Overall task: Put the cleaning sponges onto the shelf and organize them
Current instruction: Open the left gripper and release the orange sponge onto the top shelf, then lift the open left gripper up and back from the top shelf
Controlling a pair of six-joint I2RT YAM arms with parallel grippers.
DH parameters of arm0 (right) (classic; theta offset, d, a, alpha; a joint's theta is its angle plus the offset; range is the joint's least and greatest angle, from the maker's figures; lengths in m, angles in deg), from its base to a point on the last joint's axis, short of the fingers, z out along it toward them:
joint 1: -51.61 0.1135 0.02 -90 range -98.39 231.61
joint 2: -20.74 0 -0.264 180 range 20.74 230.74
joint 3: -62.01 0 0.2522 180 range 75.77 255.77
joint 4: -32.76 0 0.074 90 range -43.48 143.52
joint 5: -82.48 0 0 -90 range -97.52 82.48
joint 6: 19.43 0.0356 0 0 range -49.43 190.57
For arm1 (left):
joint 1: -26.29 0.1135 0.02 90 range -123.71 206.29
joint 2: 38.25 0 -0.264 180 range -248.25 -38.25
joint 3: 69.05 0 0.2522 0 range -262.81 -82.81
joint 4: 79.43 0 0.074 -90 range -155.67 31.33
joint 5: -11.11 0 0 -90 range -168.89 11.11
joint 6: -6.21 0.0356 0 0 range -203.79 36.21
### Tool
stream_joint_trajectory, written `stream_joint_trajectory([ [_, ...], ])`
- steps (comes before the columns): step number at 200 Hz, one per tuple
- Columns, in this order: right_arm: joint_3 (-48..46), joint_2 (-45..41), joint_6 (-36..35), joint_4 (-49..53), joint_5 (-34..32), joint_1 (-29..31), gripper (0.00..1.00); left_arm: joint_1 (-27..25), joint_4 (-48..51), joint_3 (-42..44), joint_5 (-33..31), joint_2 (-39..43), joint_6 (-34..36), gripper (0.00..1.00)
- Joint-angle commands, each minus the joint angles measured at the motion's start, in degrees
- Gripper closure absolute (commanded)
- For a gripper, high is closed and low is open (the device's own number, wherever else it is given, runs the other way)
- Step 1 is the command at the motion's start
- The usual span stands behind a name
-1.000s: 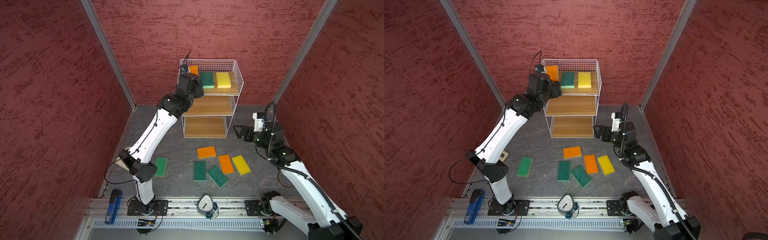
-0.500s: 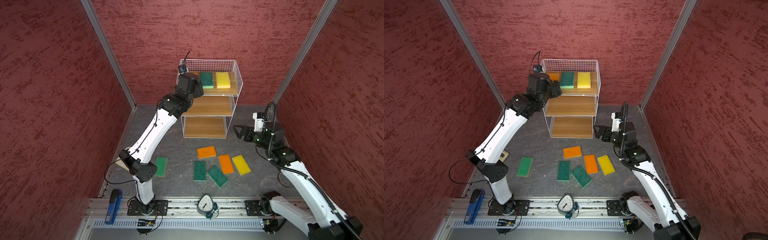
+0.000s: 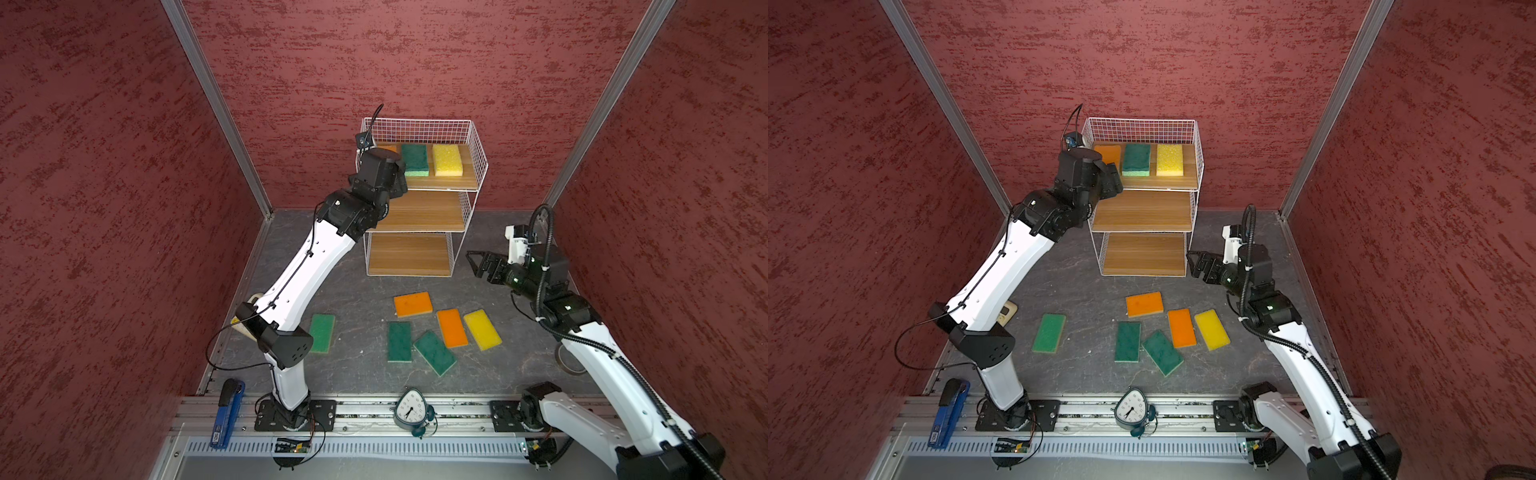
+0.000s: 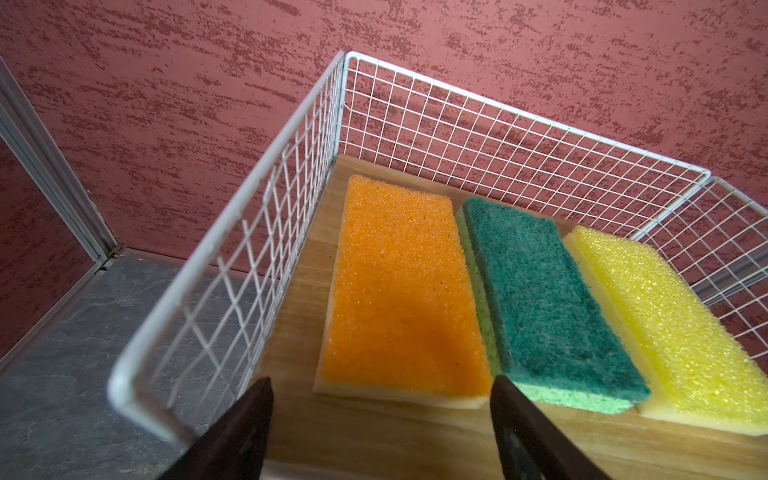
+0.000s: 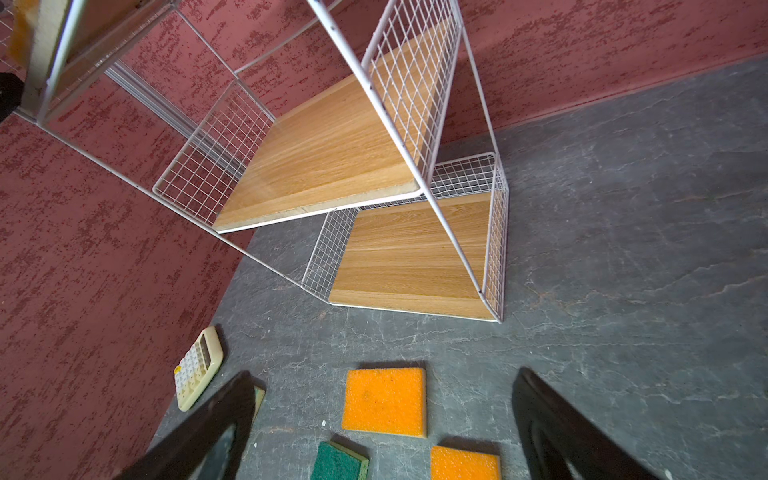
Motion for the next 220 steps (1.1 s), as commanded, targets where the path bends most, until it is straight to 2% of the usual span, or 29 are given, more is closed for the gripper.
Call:
stream_joint_trajectory([
  [1, -0.63, -1.41, -0.51, -0.95, -0.11, 0.45, 0.03, -1.57, 0.98, 1.29, -4.52, 3.12, -0.35, 0.18],
  [68, 2.34, 0.11, -0.96, 3.93, -1.96, 0.45, 0.03, -5.55, -5.92, 13.53, -6.98, 11.1, -1.53, 0.18],
  [93, 2.79, 0.87, 0.31, 4.41, -1.01, 0.45, 0.03, -5.73, -8.82, 18.4, -5.9, 14.08, -1.81, 0.18],
  [155, 4.84, 1.53, 2.39, 4.71, -2.37, 0.45, 0.03, -6.42, -7.71, 20.13, -3.1, 15.32, 0.15, 0.21],
  [220, 5.29, 2.99, 2.96, 5.09, -3.45, 0.45, 0.03, -6.52, -7.1, 18.48, 3.78, 14.32, 3.99, 0.29],
])
